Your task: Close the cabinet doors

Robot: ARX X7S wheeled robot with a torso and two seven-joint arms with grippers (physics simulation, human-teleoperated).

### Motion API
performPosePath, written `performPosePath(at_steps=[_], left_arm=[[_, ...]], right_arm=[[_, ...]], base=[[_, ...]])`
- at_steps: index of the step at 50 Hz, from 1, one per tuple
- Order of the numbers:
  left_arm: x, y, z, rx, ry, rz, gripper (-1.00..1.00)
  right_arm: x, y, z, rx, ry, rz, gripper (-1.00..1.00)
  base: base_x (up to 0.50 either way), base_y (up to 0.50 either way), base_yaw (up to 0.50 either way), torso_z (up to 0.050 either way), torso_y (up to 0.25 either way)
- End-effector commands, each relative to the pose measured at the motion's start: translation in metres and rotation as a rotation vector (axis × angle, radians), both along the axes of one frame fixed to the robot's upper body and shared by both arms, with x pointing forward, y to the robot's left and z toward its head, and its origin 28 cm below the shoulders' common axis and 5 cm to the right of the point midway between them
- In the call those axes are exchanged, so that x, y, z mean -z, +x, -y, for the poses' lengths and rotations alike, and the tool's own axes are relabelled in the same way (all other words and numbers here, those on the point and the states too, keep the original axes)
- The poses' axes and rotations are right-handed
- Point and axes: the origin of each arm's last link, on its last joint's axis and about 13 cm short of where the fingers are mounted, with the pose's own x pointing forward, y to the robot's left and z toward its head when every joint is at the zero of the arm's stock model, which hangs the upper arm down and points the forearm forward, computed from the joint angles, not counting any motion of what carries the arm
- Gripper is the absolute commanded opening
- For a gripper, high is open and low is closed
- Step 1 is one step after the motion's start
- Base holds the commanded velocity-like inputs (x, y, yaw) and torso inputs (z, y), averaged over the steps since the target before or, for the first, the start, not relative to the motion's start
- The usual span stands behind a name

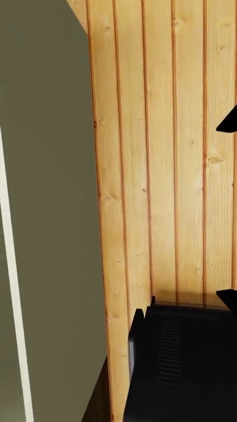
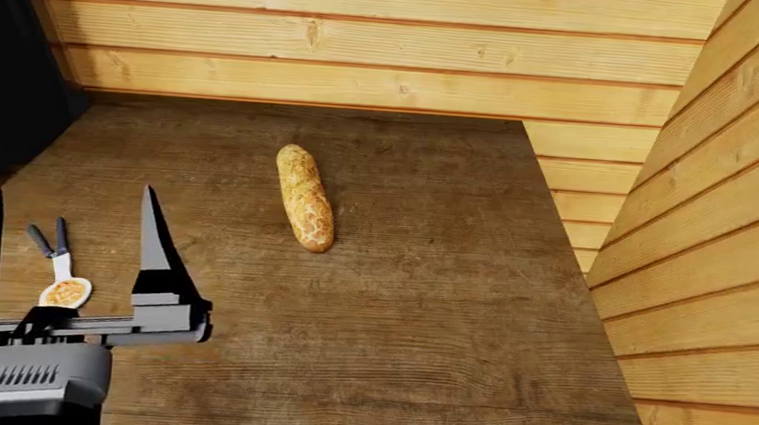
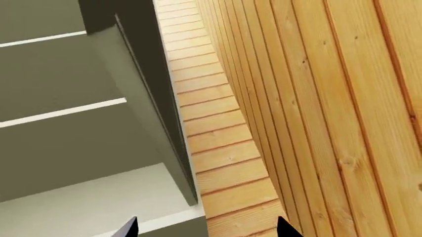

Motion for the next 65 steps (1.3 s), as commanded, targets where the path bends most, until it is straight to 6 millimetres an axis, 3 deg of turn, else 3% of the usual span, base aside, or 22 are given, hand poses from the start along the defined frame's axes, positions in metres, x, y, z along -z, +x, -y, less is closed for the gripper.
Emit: performPosePath(at_steps=[1,16,34,49,65], left_arm=[[-0.002,0.0,0.0,-0.001,-0.005,0.005,1.0],[-0.008,-0.001,0.001,-0.002,-0.002,0.015,1.0],[-0.011,-0.002,0.002,0.001,0.005,0.019,1.0],[-0.011,-0.001,0.003,0.0,0.009,0.019,1.0],[-0.009,-0.002,0.002,-0.001,0.006,0.017,1.0]], right_arm=[[-0.01,-0.005,0.006,0.074,0.005,0.019,1.0],[-0.006,-0.015,0.024,0.225,0.03,0.015,1.0],[-0.016,-0.023,0.039,0.303,0.07,0.036,1.0],[-0.032,-0.028,0.041,0.319,0.052,0.066,1.0],[-0.059,-0.02,0.03,0.292,-0.007,0.074,1.0]], base=[[0.0,0.0,0.0,0.0,0.0],[0.0,0.0,0.0,0.0,0.0],[0.0,0.0,0.0,0.0,0.0],[0.0,0.0,0.0,0.0,0.0],[0.0,0.0,0.0,0.0,0.0]])
